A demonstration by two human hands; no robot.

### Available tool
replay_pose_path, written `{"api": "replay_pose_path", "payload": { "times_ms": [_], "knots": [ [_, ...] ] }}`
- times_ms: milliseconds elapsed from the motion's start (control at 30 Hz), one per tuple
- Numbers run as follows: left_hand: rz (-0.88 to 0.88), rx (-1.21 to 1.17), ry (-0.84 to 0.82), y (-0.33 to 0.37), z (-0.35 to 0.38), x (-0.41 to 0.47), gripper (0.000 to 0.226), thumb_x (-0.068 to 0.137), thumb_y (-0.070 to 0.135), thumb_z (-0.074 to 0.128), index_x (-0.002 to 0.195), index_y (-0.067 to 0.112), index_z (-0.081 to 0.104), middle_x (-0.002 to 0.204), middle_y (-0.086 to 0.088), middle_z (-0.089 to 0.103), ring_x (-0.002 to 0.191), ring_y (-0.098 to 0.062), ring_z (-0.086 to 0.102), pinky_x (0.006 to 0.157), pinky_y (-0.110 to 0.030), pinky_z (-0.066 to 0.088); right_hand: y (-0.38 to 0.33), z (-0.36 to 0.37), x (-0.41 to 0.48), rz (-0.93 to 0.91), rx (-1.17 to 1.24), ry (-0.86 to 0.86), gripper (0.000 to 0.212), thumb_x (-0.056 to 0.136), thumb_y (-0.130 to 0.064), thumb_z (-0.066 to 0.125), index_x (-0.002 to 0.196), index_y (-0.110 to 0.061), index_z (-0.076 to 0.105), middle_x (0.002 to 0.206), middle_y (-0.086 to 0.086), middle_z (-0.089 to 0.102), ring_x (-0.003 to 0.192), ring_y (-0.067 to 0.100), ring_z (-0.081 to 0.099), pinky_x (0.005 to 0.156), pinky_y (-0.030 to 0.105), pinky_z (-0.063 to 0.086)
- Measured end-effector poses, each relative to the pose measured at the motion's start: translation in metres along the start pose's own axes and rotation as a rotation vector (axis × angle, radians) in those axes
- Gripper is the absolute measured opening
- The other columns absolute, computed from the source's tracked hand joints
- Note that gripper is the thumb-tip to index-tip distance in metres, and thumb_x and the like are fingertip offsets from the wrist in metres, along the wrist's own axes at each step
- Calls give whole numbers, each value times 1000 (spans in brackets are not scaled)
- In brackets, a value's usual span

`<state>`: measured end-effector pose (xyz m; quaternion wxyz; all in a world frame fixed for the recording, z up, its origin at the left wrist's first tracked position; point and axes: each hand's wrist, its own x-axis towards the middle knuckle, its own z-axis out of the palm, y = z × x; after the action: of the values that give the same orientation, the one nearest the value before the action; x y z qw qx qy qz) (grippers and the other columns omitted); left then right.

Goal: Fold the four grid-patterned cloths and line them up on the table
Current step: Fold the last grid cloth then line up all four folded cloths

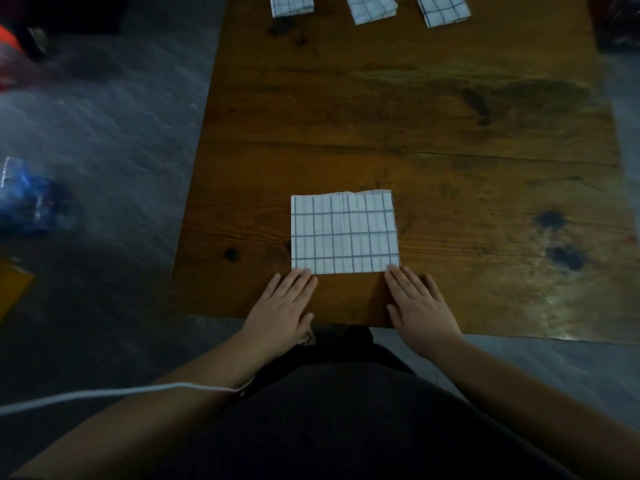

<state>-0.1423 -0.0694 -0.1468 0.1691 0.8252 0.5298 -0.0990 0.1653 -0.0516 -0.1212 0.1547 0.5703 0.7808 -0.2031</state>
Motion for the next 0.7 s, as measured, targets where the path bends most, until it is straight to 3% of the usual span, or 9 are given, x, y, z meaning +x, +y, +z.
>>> {"api": "replay_pose_path", "payload": {
  "times_ms": [167, 267, 333, 467, 600, 700],
  "knots": [
    [-8, -73, 54, 21, -13, 7, 70, 101, 51, 22, 162, 17, 15, 169, -5, 7, 156, -21, 0, 126, -41, -3, -30, -15, 4, 1, 97, 81, 63, 104, -46, 22, 161, -24, 7, 168, -4, 1, 154, 14, -9, 126, 47, -1],
    [7, -123, 90, 37, -19, 24, 67, 102, 44, 33, 161, 17, 15, 169, -3, 11, 156, -20, 2, 127, -42, 2, -54, -17, 19, -124, 137, 95, 60, 105, -41, 28, 160, -23, 15, 167, -4, 8, 155, 15, -1, 125, 42, 0],
    [-9, -152, 88, 38, -20, 34, 66, 101, 38, 42, 160, 16, 22, 168, -4, 19, 155, -20, 8, 126, -40, 4, -57, -17, 28, -141, 167, 96, 56, 105, -38, 34, 158, -23, 25, 166, -3, 22, 154, 17, 14, 126, 40, 8],
    [-16, -146, 117, 31, -23, 43, 54, 94, 29, 56, 146, 16, 47, 153, -4, 44, 145, -22, 32, 120, -41, 26, -47, -24, 43, -127, 162, 125, 40, 100, -29, 48, 140, -22, 49, 143, -2, 49, 133, 22, 43, 111, 41, 34],
    [1, -143, 154, 24, -33, 57, 40, 91, 25, 59, 131, 20, 56, 134, 0, 52, 126, -22, 45, 104, -39, 39, -37, -34, 64, -82, 181, 146, 19, 98, -17, 51, 115, -22, 58, 117, 0, 55, 110, 24, 50, 95, 38, 41],
    [6, -153, 148, 22, -40, 68, 32, 92, 27, 57, 124, 24, 57, 124, 1, 51, 118, -22, 45, 100, -38, 41, -30, -36, 71, -119, 100, 155, 13, 101, -20, 50, 110, -20, 59, 112, 1, 57, 103, 24, 52, 89, 38, 42]
  ]
}}
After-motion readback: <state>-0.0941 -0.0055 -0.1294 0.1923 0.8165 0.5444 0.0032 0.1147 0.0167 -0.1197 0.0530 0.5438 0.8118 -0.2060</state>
